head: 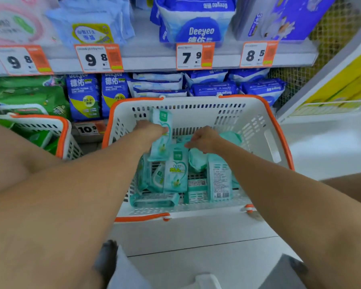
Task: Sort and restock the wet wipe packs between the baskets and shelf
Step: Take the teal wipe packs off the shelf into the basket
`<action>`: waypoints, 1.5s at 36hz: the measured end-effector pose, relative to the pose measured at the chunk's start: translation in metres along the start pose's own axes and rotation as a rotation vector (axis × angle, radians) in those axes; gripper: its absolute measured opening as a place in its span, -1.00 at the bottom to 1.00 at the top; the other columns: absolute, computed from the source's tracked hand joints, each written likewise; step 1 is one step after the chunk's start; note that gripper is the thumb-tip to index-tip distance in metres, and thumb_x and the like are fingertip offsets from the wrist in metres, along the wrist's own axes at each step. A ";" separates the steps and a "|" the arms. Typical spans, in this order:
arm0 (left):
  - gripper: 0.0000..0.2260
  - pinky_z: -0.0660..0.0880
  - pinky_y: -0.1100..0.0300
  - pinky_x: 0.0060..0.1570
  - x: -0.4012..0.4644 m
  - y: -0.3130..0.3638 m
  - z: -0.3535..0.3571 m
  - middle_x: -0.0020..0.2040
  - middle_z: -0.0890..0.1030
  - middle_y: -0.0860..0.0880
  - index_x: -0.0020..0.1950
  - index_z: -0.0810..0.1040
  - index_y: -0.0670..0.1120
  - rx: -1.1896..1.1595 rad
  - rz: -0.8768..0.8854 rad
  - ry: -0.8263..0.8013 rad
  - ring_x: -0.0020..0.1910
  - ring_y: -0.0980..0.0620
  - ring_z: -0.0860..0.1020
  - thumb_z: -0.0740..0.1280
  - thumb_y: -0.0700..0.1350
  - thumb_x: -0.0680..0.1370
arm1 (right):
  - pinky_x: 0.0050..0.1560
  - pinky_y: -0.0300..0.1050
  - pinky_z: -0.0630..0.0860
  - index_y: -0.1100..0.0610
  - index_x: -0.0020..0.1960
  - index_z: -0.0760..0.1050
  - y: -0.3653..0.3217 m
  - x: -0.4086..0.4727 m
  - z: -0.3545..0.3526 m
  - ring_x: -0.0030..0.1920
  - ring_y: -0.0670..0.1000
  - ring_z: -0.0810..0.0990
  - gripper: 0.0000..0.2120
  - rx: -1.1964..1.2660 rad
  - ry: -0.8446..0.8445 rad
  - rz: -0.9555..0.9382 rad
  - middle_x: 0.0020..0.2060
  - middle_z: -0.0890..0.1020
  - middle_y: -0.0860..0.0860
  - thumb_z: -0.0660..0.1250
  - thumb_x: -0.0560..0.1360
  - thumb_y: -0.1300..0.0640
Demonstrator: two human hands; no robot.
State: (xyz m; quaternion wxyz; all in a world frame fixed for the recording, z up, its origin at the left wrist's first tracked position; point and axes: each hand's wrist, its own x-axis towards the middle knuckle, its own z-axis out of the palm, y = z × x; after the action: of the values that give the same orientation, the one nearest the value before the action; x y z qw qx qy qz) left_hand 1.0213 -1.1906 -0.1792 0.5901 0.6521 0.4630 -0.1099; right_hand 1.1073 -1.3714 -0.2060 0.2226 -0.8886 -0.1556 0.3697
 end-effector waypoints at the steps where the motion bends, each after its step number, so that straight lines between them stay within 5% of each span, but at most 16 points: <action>1: -0.59 0.63 -0.15 -0.02 0.001 -0.002 0.001 0.09 0.67 -0.20 0.20 0.58 -0.21 0.020 0.003 0.017 -0.08 -0.15 0.68 0.55 -0.11 0.43 | 0.04 0.05 0.62 0.21 -0.04 0.56 0.010 0.002 -0.005 -0.06 0.12 0.62 -0.54 -0.269 0.066 0.008 -0.08 0.64 0.10 0.53 0.38 -0.17; 5: -0.65 0.58 0.00 -0.07 -0.004 -0.010 0.011 0.18 0.62 -0.21 0.30 0.51 -0.25 0.065 -0.012 -0.078 -0.04 -0.13 0.63 0.42 -0.18 0.55 | 0.11 0.05 0.57 0.17 0.24 0.49 0.047 -0.015 -0.010 0.13 0.18 0.57 -0.28 -0.738 -0.090 0.155 0.13 0.57 0.10 0.60 0.25 -0.22; 10: -0.67 0.59 -0.06 0.06 -0.013 -0.006 0.016 0.20 0.60 -0.19 0.33 0.49 -0.20 0.206 0.086 -0.121 0.07 -0.17 0.61 0.39 -0.18 0.57 | -0.12 -0.03 0.58 0.20 -0.09 0.41 0.066 -0.027 0.005 -0.12 0.16 0.59 -0.88 -0.711 -0.025 0.124 -0.15 0.56 0.14 0.33 0.46 0.34; 16: -0.65 0.57 -0.11 0.15 -0.020 -0.004 0.011 0.21 0.60 -0.17 0.33 0.50 -0.14 0.289 0.177 -0.077 0.10 -0.19 0.60 0.40 -0.15 0.56 | 0.07 -0.03 0.46 0.19 0.23 0.54 0.047 -0.034 -0.007 0.16 0.16 0.51 -0.74 -0.881 -0.036 -0.028 0.16 0.53 0.15 0.29 0.60 0.10; 18: -0.68 0.57 -0.09 0.15 -0.023 -0.006 0.010 0.19 0.60 -0.16 0.31 0.51 -0.13 0.291 0.173 -0.071 0.10 -0.18 0.60 0.39 -0.15 0.57 | -0.01 -0.09 0.44 0.24 0.20 0.55 0.031 -0.038 -0.014 0.12 0.15 0.57 -0.69 -0.744 -0.107 0.000 0.14 0.55 0.16 0.24 0.63 0.05; 22: -0.66 0.58 -0.04 0.13 -0.024 -0.006 0.011 0.19 0.61 -0.13 0.33 0.51 -0.13 0.267 0.186 -0.099 0.08 -0.13 0.61 0.40 -0.15 0.56 | -0.40 -0.10 0.63 0.30 -0.08 0.45 0.002 -0.039 -0.027 -0.43 0.06 0.64 -0.75 0.024 -0.138 0.163 -0.24 0.61 0.20 0.20 0.66 0.13; 27: -0.60 0.50 0.02 0.23 -0.031 -0.004 0.013 0.24 0.59 -0.06 0.36 0.50 -0.05 0.254 0.254 -0.208 0.14 -0.08 0.58 0.42 -0.07 0.54 | -0.36 -0.10 0.66 0.31 -0.07 0.47 -0.035 -0.047 -0.024 -0.41 0.06 0.69 -0.83 0.858 -0.228 0.245 -0.36 0.66 0.18 0.26 0.63 0.21; 32: -0.14 0.41 -0.04 0.35 -0.038 -0.005 0.011 0.30 0.58 0.00 0.37 0.50 0.11 0.177 0.184 -0.407 0.25 -0.01 0.56 0.37 0.54 0.20 | -0.45 -0.20 0.60 0.25 -0.15 0.42 -0.054 -0.037 -0.009 -0.48 0.01 0.64 -0.81 1.219 -0.231 0.260 -0.26 0.57 0.16 0.25 0.63 0.23; 35: -0.57 0.54 0.04 0.19 -0.034 -0.012 0.007 0.06 0.70 0.05 0.12 0.64 0.09 0.248 0.282 -0.418 0.11 0.03 0.63 0.60 0.14 0.31 | -0.49 -0.19 0.58 0.29 -0.12 0.46 -0.052 -0.028 -0.005 -0.47 0.01 0.64 -0.83 1.370 -0.231 0.278 -0.29 0.60 0.17 0.20 0.62 0.28; 38: -0.61 0.59 0.01 0.13 -0.020 -0.020 0.003 0.01 0.71 0.00 0.11 0.65 -0.01 0.254 0.282 -0.261 0.03 0.00 0.65 0.63 -0.11 0.32 | -0.42 -0.18 0.62 0.33 -0.11 0.49 -0.050 -0.023 -0.003 -0.40 0.05 0.67 -0.77 1.450 -0.241 0.268 -0.34 0.64 0.19 0.24 0.64 0.20; 40: -0.57 0.58 0.03 0.14 -0.014 -0.020 0.001 0.03 0.69 0.01 0.14 0.63 -0.02 0.254 0.276 -0.182 0.01 0.00 0.65 0.63 -0.13 0.31 | -0.38 -0.16 0.63 0.33 -0.09 0.55 -0.049 -0.015 -0.002 -0.34 0.06 0.65 -0.63 1.277 -0.098 0.254 -0.31 0.65 0.17 0.23 0.66 0.03; 43: -0.50 0.55 0.13 0.06 -0.007 -0.020 -0.002 0.09 0.64 -0.01 0.23 0.56 -0.06 0.234 0.274 0.031 0.03 -0.02 0.61 0.61 -0.13 0.33 | -0.15 0.01 0.66 0.30 -0.09 0.57 -0.037 0.006 0.006 -0.25 0.14 0.65 -0.49 0.653 0.292 0.197 -0.23 0.65 0.17 0.15 0.65 -0.13; 46: -0.44 0.57 0.01 0.13 0.000 -0.018 -0.007 0.15 0.61 -0.05 0.26 0.51 -0.06 0.193 0.237 0.198 0.10 -0.11 0.59 0.60 -0.06 0.31 | 0.20 0.04 0.53 0.20 0.28 0.51 -0.020 0.010 0.024 0.20 0.21 0.58 -0.54 -0.131 0.130 0.010 0.20 0.59 0.19 0.32 0.58 -0.14; 48: -0.43 0.57 -0.05 0.15 0.001 -0.015 -0.008 0.18 0.60 -0.08 0.27 0.51 -0.06 0.163 0.224 0.232 0.14 -0.15 0.58 0.59 -0.07 0.31 | 0.35 0.06 0.43 0.14 0.53 0.25 -0.010 0.009 0.043 0.38 0.20 0.44 -0.24 -0.341 -0.063 -0.038 0.43 0.41 0.14 0.48 0.47 -0.09; 51: -0.47 0.55 -0.03 0.18 0.003 -0.014 -0.008 0.19 0.60 -0.09 0.25 0.50 -0.08 0.159 0.238 0.260 0.16 -0.14 0.58 0.60 -0.11 0.34 | 0.38 0.11 0.39 0.11 0.54 0.20 0.001 0.008 0.068 0.37 0.20 0.41 -0.10 -0.582 0.044 -0.180 0.40 0.38 0.12 0.55 0.37 -0.11; 54: -0.51 0.54 0.08 0.11 0.005 -0.018 -0.008 0.16 0.61 -0.06 0.23 0.50 -0.05 0.170 0.238 0.278 0.14 -0.11 0.58 0.57 -0.16 0.36 | 0.36 0.10 0.36 0.08 0.44 0.34 0.008 0.012 0.079 0.32 0.19 0.42 -0.25 -0.667 0.132 -0.252 0.27 0.49 0.10 0.53 0.37 -0.13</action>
State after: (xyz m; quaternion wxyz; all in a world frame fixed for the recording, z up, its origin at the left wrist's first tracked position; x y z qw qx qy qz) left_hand 1.0075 -1.1832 -0.1923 0.4722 0.7585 0.4489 0.0130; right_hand 1.0592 -1.3509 -0.2674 -0.0263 -0.9081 -0.3613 0.2099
